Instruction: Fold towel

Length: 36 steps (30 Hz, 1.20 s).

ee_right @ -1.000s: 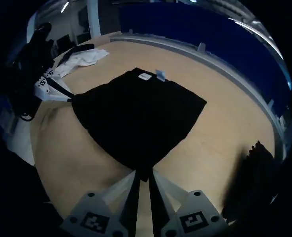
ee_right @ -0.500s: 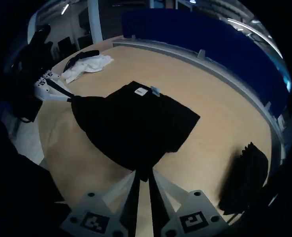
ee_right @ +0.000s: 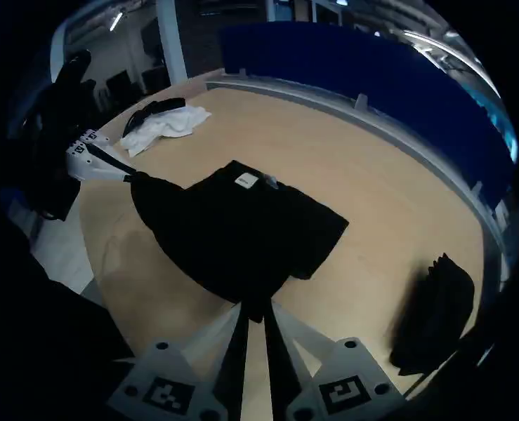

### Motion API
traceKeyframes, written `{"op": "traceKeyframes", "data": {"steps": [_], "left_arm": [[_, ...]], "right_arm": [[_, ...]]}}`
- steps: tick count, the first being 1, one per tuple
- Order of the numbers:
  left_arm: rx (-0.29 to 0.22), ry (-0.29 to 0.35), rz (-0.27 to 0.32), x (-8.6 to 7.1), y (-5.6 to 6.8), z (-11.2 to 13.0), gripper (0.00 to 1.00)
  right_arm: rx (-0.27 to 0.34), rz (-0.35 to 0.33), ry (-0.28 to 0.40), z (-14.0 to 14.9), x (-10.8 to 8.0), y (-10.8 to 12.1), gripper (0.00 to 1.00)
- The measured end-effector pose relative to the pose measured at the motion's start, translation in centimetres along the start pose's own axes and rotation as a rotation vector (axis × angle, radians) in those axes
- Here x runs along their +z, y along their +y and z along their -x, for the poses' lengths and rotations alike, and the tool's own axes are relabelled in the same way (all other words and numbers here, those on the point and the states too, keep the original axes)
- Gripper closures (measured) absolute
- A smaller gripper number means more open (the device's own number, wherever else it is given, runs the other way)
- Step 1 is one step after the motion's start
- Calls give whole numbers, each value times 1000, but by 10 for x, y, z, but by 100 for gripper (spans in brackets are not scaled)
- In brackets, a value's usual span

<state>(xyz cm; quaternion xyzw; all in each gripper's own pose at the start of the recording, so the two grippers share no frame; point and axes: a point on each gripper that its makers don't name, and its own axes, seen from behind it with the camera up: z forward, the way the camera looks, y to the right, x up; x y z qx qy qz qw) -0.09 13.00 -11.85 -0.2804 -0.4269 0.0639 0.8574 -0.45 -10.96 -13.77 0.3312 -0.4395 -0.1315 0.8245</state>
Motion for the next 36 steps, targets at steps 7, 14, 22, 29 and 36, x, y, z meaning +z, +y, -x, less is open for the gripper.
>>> {"op": "traceKeyframes", "data": {"steps": [7, 14, 22, 29, 36], "left_arm": [[-15, 1, 0, 5, -1, 1, 91], [-37, 10, -1, 6, -5, -8, 91], [-35, 17, -19, 15, -19, -31, 91], [-39, 14, -37, 35, -37, -53, 91], [-58, 2, -42, 63, -52, -67, 91]], "right_arm": [[10, -10, -5, 0, 4, -1, 85], [10, -13, -11, -7, 5, 6, 85], [7, -7, -10, -22, 17, 22, 85], [19, 11, -4, -37, 36, 46, 85], [50, 30, 0, -47, 59, 71, 85]]}}
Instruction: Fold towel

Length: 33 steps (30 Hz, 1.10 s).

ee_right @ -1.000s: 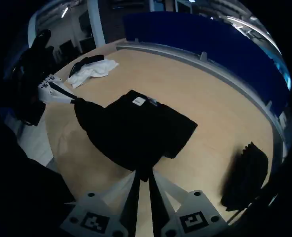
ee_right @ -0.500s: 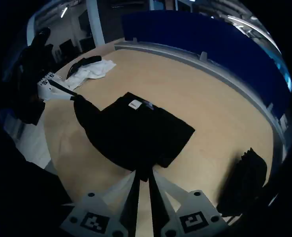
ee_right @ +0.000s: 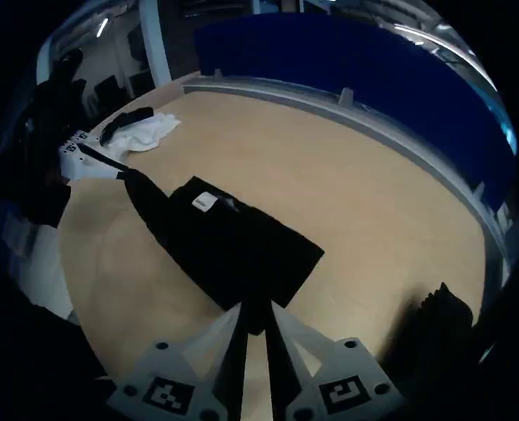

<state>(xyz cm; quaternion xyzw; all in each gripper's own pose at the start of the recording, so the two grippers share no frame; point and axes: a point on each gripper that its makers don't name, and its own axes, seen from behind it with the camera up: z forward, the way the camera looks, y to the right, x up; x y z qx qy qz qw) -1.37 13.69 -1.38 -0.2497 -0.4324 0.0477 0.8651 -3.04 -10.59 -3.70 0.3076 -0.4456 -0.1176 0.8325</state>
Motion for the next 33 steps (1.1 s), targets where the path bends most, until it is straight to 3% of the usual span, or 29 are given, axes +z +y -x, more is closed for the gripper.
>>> {"op": "traceKeyframes", "data": {"steps": [18, 26, 33], "left_arm": [[19, -74, -4, 57, -16, 8, 91], [20, -78, 12, 77, -19, 4, 91], [63, -76, -14, 87, -27, 6, 89]], "right_arm": [[71, -5, -37, 5, 50, 24, 85], [88, 17, -50, 7, 67, 34, 84], [91, 33, -51, 8, 75, 36, 80]]}}
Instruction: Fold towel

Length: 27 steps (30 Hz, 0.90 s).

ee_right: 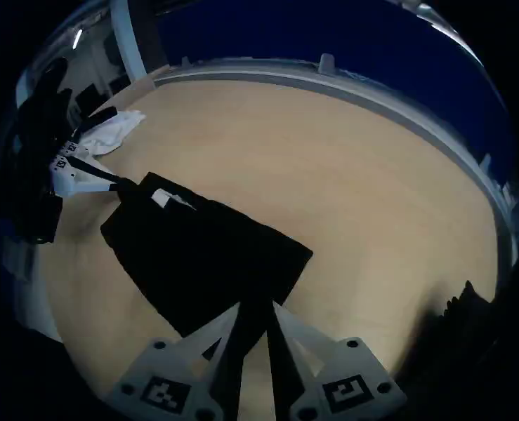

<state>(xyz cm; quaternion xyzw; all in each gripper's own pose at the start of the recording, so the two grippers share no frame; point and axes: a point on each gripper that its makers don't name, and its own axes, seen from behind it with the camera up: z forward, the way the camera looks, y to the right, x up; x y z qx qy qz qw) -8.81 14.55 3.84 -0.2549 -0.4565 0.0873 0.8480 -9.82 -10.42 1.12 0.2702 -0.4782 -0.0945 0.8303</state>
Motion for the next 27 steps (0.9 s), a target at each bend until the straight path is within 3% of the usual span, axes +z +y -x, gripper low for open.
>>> {"op": "traceKeyframes", "data": {"steps": [4, 9, 17, 21, 25, 27], "left_arm": [[15, -4, 0, 3, -2, 1, 86], [34, -2, -9, 6, -7, 0, 78], [51, -8, -23, 10, -17, -1, 67], [58, -6, -33, 11, -21, -3, 55], [67, -8, -39, 13, -25, -5, 32], [72, -8, -46, 13, -27, -6, 25]], "right_arm": [[-3, 24, 3, -1, 4, 5, 71], [-18, 49, 3, -2, 6, 11, 47], [-64, 103, 4, -6, 11, 21, 38], [-67, 120, 12, -10, 14, 26, 35], [-60, 147, 25, -16, 15, 34, 30], [-59, 166, 31, -19, 15, 39, 29]]}}
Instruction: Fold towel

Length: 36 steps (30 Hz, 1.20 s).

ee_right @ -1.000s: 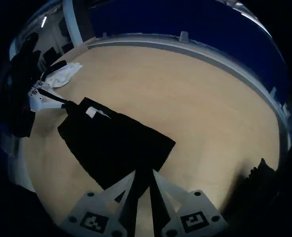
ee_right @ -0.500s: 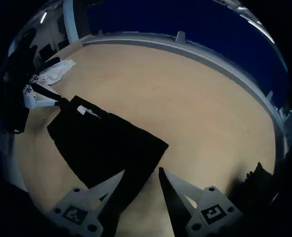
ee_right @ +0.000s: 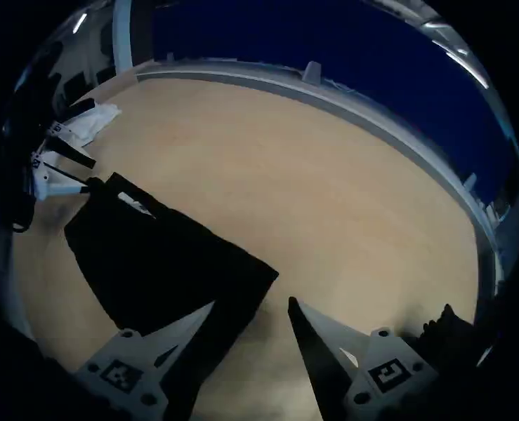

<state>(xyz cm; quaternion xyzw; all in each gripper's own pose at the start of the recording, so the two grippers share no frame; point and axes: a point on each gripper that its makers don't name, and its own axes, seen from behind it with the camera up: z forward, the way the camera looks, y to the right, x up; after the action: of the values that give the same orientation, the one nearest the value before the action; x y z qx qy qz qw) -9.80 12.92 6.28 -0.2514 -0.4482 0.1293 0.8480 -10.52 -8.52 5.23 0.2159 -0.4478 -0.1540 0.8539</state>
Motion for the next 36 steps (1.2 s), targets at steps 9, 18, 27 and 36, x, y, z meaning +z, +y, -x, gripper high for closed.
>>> {"op": "traceKeyframes", "data": {"steps": [9, 18, 27, 36], "left_arm": [[-5, 25, -58, -4, -19, -12, 12], [-23, 40, -79, -17, -29, -13, 12], [-81, 54, -79, -45, -17, 2, 12], [-173, 46, -78, -85, 14, 48, 12]], "right_arm": [[21, 66, 38, -9, 1, 15, 24], [32, 80, 62, -11, -7, 18, 18], [45, 27, 96, -9, -28, 3, 0], [19, -25, 95, 13, -51, -25, 0]]}}
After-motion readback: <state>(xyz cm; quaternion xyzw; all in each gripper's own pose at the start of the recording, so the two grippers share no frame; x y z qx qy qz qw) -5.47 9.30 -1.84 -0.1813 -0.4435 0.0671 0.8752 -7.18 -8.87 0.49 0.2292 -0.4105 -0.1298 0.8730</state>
